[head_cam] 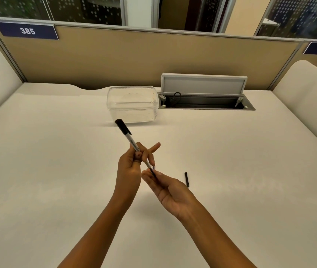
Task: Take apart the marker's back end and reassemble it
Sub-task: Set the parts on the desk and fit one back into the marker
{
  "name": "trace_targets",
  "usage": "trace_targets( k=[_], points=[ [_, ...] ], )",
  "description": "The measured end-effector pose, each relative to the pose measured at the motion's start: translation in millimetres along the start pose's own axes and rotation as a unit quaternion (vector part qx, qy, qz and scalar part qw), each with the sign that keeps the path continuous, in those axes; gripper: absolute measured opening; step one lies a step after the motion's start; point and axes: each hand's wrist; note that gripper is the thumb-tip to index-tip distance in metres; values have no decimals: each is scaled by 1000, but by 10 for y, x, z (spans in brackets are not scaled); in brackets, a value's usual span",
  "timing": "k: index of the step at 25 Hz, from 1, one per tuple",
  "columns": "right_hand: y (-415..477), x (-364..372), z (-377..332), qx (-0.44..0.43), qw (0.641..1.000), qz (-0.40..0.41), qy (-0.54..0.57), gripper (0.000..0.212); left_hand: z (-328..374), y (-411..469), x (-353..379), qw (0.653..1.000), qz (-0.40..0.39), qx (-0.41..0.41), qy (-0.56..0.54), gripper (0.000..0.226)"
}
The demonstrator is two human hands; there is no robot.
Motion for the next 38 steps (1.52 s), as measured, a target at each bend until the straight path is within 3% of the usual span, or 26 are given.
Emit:
trace_targets(
  k=[4, 9, 16, 21, 31, 35, 38],
  points=[
    [21, -35, -50, -26, 999, 23, -19, 18, -1, 37, -56, 994, 53, -34, -87, 37],
    [62, -137, -97, -68, 994, 64, -53, 19, -86, 122, -193, 959, 136, -78, -237, 41],
    [-4, -196, -223, -202, 957, 104, -180, 18, -264, 117, -285, 923, 196, -136, -301, 39],
    [90, 21, -373, -310, 879, 173, -319, 17, -342, 103, -311, 914, 202, -172, -308, 38],
    [1074, 826, -981, -513, 640, 193, -538, 11, -389, 86, -449, 894, 208, -249, -308, 25],
    [1658, 1197, -1332, -541, 604, 210, -546, 13, -434, 140, -506, 881, 226, -258, -327, 23],
    [2060, 1425, -1567, -512, 581, 248, -582, 17, -474, 213, -521, 867, 247, -267, -341, 21]
  ],
)
Point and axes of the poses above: each hand's wrist, its own y-axis towards the middle knuckle, its own x-axis out of the palm, z = x × y, and after that the axes turned 6 degrees about x, right-handed
